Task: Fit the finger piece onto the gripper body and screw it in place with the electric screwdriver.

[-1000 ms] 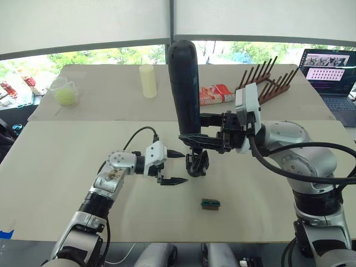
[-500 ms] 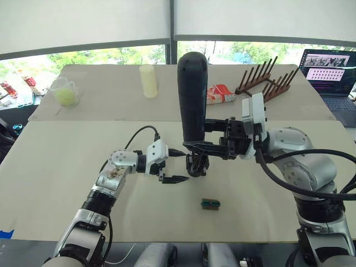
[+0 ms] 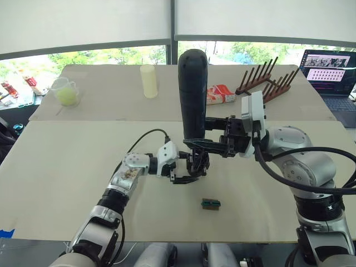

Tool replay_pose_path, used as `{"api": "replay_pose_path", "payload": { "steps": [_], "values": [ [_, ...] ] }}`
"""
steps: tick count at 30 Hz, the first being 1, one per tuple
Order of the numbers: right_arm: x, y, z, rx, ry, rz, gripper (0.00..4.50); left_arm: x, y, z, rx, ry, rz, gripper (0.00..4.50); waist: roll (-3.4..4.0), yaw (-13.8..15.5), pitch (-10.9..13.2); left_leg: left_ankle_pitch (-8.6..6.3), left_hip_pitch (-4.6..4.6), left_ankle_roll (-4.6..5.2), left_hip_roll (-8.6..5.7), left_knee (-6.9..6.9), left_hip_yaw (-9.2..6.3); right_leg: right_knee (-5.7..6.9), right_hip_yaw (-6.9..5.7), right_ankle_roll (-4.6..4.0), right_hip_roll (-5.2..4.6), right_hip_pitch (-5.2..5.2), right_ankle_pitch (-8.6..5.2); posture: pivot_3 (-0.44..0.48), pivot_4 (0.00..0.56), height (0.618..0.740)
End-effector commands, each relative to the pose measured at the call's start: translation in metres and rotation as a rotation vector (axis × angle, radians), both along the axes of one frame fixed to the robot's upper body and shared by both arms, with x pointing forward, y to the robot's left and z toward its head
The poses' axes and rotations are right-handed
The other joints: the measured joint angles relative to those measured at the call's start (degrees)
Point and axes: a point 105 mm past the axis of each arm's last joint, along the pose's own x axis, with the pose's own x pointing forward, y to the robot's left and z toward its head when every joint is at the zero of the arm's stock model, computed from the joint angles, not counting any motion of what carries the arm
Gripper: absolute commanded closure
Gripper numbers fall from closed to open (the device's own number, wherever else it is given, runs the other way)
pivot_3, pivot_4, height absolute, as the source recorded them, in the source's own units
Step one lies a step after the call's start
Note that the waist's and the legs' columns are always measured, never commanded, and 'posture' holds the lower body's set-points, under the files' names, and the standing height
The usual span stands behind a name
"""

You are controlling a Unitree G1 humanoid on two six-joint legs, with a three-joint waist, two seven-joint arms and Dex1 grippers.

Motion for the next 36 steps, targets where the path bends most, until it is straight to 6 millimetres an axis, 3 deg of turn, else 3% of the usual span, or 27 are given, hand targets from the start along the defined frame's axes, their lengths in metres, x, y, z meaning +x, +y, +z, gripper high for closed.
{"api": "replay_pose_path", "payload": {
  "steps": [1, 3, 6, 16, 22, 36],
  "values": [
    [0.002, -0.006, 0.0, -0.007, 0.005, -0.033, 2.59, 0.005, -0.009, 0.001, -0.011, -0.024, 0.006, 0.24, -0.01, 0.08, -0.01, 0.0, 0.0, 0.0, 0.0, 0.0, 0.0, 0.0, 0.0, 0.0, 0.0, 0.0, 0.0, 0.0, 0.15, 0.74],
    [0.0, -0.006, -0.001, -0.008, 0.01, -0.034, 2.59, 0.006, -0.011, -0.003, -0.004, -0.02, 0.005, 0.81, -0.02, 0.16, -0.02, 0.0, 0.0, 0.0, -0.01, 0.03, 0.0, 0.0, -0.01, 0.01, 0.0, 0.02, 0.0, 0.0, 0.15, 0.74],
    [-0.001, -0.007, -0.002, -0.008, 0.021, -0.037, 2.59, 0.009, -0.009, -0.006, -0.001, -0.017, 0.01, 2.15, -0.02, 0.26, -0.05, 0.0, 0.0, 0.0, -0.01, 0.04, 0.0, -0.01, 0.0, 0.01, -0.07, 0.03, 0.01, 0.0, 0.15, 0.74],
    [-0.001, -0.009, -0.013, -0.058, 0.148, -0.005, 2.59, 0.014, -0.009, -0.002, -0.004, -0.025, 0.014, 2.16, -0.04, 0.58, -0.13, -0.01, 0.01, 0.02, -0.01, 0.08, 0.0, 0.0, 0.02, 0.03, -0.12, 0.08, 0.02, 0.0, 0.15, 0.74],
    [0.007, -0.006, -0.021, -0.071, 0.089, -0.059, 2.59, 0.016, -0.008, -0.002, -0.004, -0.027, 0.02, 2.16, -0.06, 0.59, -0.26, -0.01, 0.01, 0.03, -0.01, 0.09, 0.0, 0.01, 0.03, 0.03, -0.12, 0.08, 0.02, 0.0, 0.15, 0.74],
    [0.007, -0.013, -0.04, -0.079, 0.163, -0.051, 2.59, 0.021, -0.003, 0.0, -0.005, -0.024, 0.038, 2.16, -0.11, 0.54, -0.45, -0.01, 0.07, 0.02, 0.0, 0.1, 0.0, 0.05, 0.03, 0.04, -0.07, 0.12, 0.02, 0.0, 0.15, 0.74]
  ]
}}
